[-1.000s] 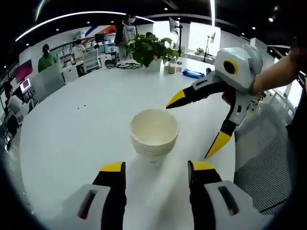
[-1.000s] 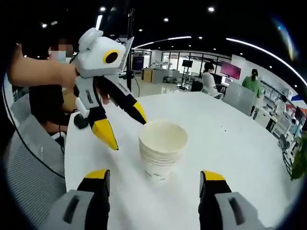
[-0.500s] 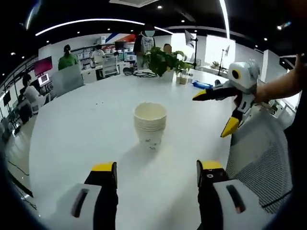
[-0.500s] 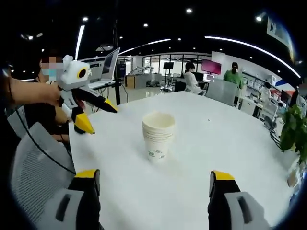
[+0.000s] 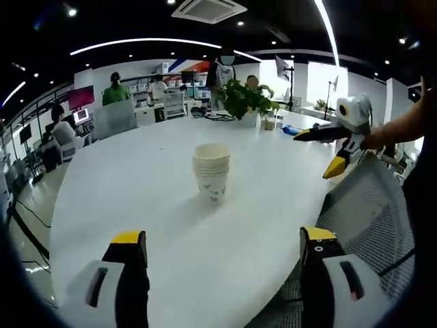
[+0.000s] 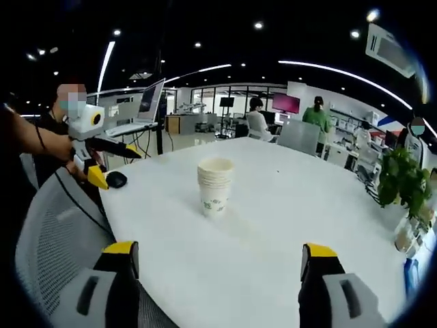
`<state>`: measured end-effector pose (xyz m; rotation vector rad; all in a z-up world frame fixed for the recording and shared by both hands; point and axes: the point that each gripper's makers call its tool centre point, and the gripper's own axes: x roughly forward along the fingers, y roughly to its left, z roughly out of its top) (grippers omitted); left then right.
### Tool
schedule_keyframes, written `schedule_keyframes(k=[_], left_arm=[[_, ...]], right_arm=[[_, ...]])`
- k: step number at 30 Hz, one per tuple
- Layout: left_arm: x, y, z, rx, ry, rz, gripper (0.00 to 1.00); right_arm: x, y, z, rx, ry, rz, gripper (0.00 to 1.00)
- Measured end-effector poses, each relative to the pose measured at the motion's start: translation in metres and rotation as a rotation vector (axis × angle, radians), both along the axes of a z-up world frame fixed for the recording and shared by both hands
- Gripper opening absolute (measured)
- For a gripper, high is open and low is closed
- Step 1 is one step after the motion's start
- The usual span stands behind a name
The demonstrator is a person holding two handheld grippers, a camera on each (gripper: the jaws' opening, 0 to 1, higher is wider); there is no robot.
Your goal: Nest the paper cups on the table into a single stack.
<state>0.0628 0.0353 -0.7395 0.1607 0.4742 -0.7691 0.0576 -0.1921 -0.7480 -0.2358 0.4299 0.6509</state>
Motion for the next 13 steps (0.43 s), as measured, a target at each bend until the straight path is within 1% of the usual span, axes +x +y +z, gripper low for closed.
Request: schedule_keyframes(k=[3,4,5,6,7,8,10,13], left_arm=[[-0.001,0.006,-0.004,-0.001,-0.011,0.0,0.97],[-0.001,0.01,-0.006,-0.004,-0.027,-0.003,0.98],[-0.002,0.009,-0.006,0.0,-0.033,-0.002,0.99],[-0.002,0.009,-0.007,0.008,-0.041,-0.001,0.99],[-0.001,0.011,-0.011,0.034,-0.048,0.004,0.99],[-0.002,0.01,-0.013,0.042,-0.043,0.003,0.99],[-0.002,0.013,-0.019,0.034,-0.033,0.002,0.99],[-0.005,0.008,-0.018,0.013,-0.022,0.019,0.99]], right_arm=[[-0.006,-0.003,-0.002,0.0,-0.006,-0.005,1.0],[-0.007,-0.004,-0.002,0.004,-0.008,-0.01,1.0],[-0.008,-0.005,-0.002,0.009,-0.009,-0.015,1.0],[-0.009,-0.006,-0.001,0.013,-0.011,-0.019,1.0],[-0.009,-0.008,0.0,0.02,-0.018,-0.026,1.0],[-0.009,-0.01,0.0,0.026,-0.019,-0.035,1.0],[-0.009,-0.012,-0.002,0.029,-0.016,-0.043,1.0],[-0.01,-0.013,-0.003,0.023,-0.013,-0.052,1.0]])
